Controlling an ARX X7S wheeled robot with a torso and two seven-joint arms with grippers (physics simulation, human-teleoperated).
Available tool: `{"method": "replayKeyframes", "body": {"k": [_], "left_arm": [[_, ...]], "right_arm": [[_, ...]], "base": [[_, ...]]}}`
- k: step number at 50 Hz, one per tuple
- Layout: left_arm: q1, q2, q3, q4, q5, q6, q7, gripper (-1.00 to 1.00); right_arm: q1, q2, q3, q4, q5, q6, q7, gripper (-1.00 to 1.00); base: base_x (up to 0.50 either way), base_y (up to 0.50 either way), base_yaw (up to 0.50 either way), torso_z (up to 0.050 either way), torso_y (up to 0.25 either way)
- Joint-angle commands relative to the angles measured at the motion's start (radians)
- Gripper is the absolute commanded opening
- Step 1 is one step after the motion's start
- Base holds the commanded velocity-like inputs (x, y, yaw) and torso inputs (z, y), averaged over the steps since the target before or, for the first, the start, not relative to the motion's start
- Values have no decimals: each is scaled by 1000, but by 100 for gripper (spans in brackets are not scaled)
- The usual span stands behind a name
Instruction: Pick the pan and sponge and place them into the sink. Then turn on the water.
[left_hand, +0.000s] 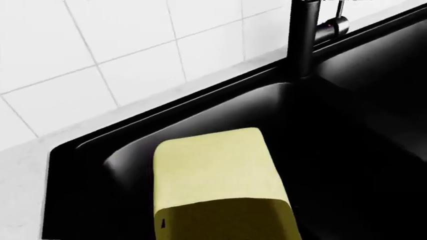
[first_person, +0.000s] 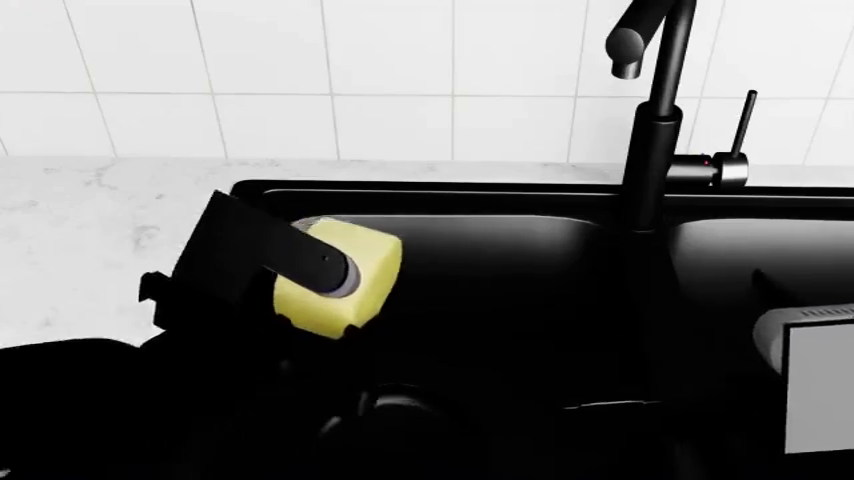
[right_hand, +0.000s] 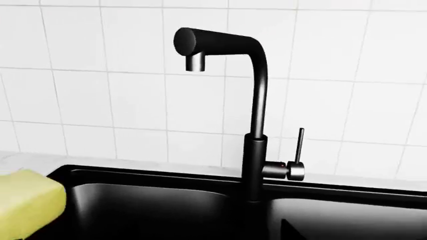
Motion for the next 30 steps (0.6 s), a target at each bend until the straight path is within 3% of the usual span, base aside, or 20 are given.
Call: {"method": "replayKeyframes", "body": {"k": [1,19,30], "left_arm": [[-130,127,152,-248,65,46,107,-100],[-202,252,311,-698,126,161,280,-100],[-175,251,393,-785,95,226,310,-100]], "right_arm": [[-40,19,47,-20,23,-2,20,100],[-27,-5,-6,-10,5,-1,11,100],[-7,-18,-24,-5,8,0,9,100]], "base": [[0,0,0,0,0],[0,0,0,0,1],[0,0,0,0,0]]}}
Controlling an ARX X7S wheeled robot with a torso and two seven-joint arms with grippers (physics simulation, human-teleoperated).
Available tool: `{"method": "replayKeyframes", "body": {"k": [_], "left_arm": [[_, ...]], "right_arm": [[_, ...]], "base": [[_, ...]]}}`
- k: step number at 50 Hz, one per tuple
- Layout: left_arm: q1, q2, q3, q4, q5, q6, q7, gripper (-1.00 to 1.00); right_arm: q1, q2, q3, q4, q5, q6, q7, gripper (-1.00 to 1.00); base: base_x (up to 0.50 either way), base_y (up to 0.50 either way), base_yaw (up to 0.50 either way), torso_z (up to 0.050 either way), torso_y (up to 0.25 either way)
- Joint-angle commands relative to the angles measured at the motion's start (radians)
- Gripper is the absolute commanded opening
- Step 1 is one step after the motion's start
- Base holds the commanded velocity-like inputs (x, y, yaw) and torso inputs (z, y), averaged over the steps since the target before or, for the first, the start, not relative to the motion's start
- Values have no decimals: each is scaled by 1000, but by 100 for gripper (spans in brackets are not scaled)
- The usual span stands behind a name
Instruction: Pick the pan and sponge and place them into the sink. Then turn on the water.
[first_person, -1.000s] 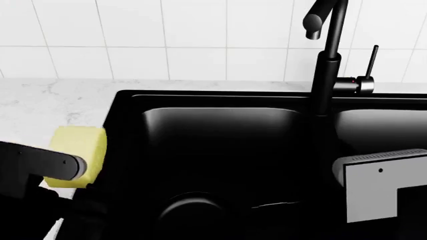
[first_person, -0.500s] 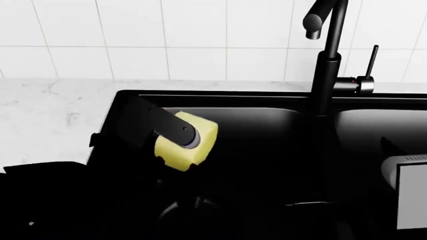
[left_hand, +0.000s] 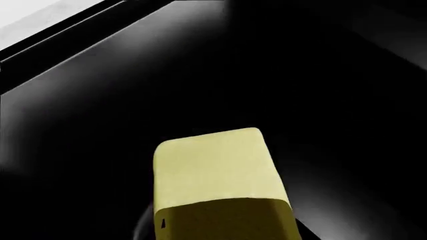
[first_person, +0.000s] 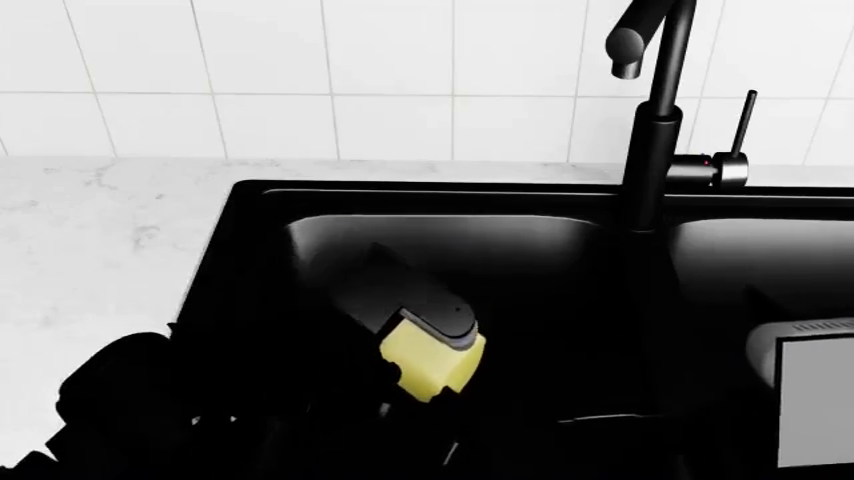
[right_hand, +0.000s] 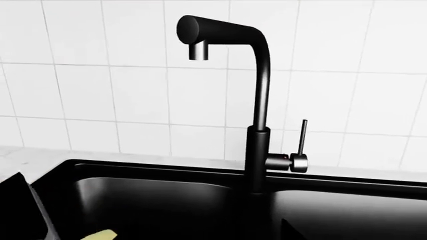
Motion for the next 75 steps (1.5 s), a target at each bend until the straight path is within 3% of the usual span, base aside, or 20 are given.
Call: {"method": "replayKeyframes", "body": {"k": [1,18,28,29,41,52,56,75], "left_arm": [[-4,29,95,-159,-19,67,38,-100],[-62,33,413,-338,-294,241,8,-100],[-88,31,513,-361,-402,280,-3,-100],[-89,31,518,-360,-405,280,-4,100],[-99,-9,539,-269,-451,270,-73,100],[-150,-190,411,86,-563,254,-269,100],[-159,-259,317,197,-643,271,-382,100],[-65,-489,166,544,-602,469,-667,100]], "right_arm": [[19,-12,-24,8,-2,3,-5,100],[-10,-7,-12,7,-6,-14,-6,100],[-14,-11,-17,15,-11,-22,-14,100],[-14,-11,-18,15,-10,-22,-14,100],[-14,-19,-6,26,7,-31,-14,100],[-9,-23,-18,41,-5,-35,-17,100],[-8,-23,-15,41,-6,-38,-16,100],[-19,-81,-3,68,-29,-139,-67,100]], "base": [[0,0,0,0,0],[0,0,0,0,0],[0,0,0,0,1],[0,0,0,0,0],[0,0,0,0,0],[0,0,0,0,0],[0,0,0,0,0],[0,0,0,0,0]]}}
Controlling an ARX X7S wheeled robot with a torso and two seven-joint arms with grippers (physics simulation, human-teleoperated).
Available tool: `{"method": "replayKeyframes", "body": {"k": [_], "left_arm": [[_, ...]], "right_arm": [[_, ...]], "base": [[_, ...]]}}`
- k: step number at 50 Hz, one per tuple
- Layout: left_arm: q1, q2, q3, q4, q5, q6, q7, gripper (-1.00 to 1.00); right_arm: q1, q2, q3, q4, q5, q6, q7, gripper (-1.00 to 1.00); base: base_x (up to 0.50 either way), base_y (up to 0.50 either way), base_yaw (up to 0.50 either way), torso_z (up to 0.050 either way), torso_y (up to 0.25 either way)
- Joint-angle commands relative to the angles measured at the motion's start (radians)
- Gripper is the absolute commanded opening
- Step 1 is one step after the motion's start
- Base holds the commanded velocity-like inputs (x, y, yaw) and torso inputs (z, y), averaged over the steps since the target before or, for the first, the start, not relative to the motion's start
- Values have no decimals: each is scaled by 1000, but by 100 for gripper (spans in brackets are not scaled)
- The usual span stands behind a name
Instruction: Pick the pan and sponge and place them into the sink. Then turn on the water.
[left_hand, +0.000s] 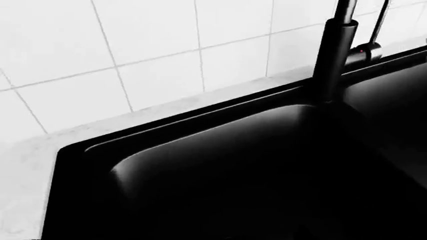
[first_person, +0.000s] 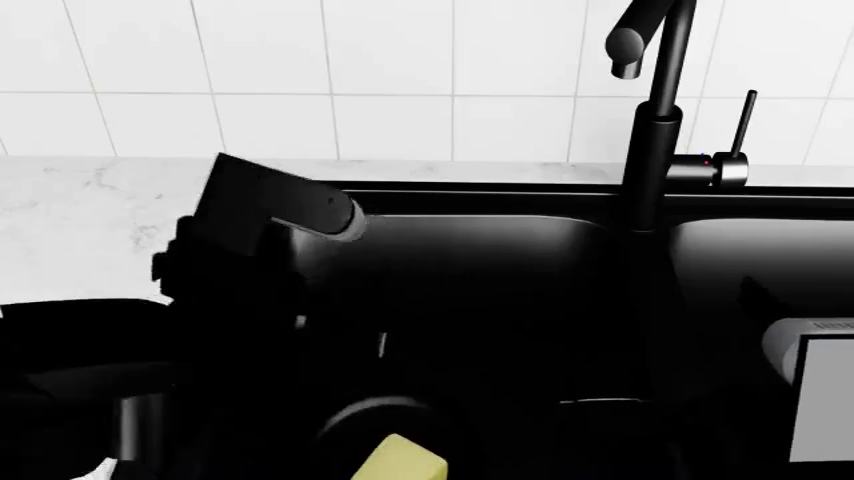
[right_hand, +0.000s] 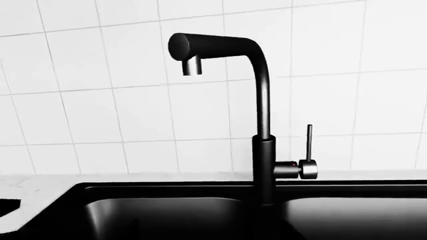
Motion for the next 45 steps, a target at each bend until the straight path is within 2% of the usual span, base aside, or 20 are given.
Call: {"method": "replayKeyframes", "body": {"k": [1,5,9,11,14,17,21,33,45], "left_arm": [[73,-166,-105,223,7,128,-158,100],[128,-233,-146,291,33,196,-237,100],[186,-282,-155,321,19,226,-215,100],[214,-314,-144,362,111,278,-194,100],[247,-329,-168,356,40,288,-209,100],[283,-358,-163,377,105,321,-234,100],[323,-376,-173,396,113,365,-221,100],[347,-390,-155,411,141,358,-234,100],[421,-453,-157,438,200,425,-219,100]], "right_arm": [[-5,-26,-11,17,-24,-37,-19,100],[-9,-15,-46,19,-61,-36,-40,100],[-10,-2,-55,6,-100,-44,-36,100],[-9,-1,-48,7,-97,-43,-32,100],[-13,3,-43,2,-120,-50,-15,100],[-20,-8,-33,8,-83,-44,-12,100],[-23,-11,-36,13,-96,-54,-14,100],[-48,-6,-45,11,-140,-84,-26,100],[-56,0,-43,11,-148,-78,-10,100]], "base": [[0,0,0,0,0],[0,0,0,0,0],[0,0,0,0,0],[0,0,0,0,0],[0,0,0,0,0],[0,0,0,0,0],[0,0,0,0,0],[0,0,0,0,0],[0,0,0,0,0]]}}
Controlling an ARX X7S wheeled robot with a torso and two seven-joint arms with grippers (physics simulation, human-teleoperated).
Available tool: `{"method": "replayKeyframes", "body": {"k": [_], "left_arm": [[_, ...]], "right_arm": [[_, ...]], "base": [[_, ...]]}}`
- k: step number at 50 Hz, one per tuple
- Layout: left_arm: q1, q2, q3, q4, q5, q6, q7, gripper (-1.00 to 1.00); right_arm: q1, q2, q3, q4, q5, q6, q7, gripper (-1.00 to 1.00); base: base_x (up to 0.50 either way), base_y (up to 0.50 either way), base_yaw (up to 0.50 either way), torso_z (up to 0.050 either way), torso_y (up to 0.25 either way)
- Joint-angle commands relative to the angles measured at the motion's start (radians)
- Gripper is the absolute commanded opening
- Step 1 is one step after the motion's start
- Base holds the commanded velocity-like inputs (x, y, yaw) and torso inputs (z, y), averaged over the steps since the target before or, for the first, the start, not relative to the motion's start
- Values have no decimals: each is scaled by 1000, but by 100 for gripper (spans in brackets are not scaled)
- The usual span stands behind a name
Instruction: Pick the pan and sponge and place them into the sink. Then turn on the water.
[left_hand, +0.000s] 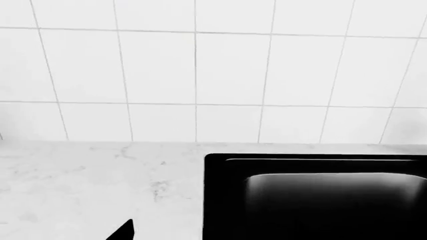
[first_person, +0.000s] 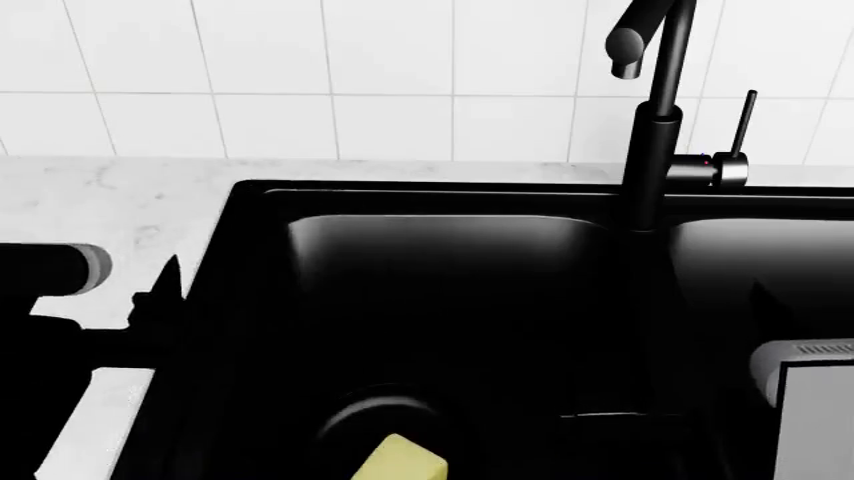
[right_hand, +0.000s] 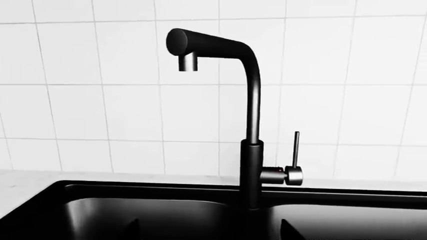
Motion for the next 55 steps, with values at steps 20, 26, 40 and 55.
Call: {"method": "replayKeyframes", "body": {"k": [20,26,40,55], "left_arm": [[92,-96,-2,75,88,69,-21,100],[97,-100,-6,70,88,75,-17,100],[103,-103,-9,52,90,82,-1,100],[91,-99,-12,37,95,77,14,100]], "right_arm": [[-6,16,-16,-12,-22,5,8,100],[-8,15,-18,-9,-25,-3,2,100],[5,13,-34,-10,-27,6,5,100],[-3,13,-36,-8,-33,2,11,100]], "base": [[2,-290,0,0,0],[71,-292,0,0,0],[87,-289,0,0,0],[92,-215,0,0,0]]}}
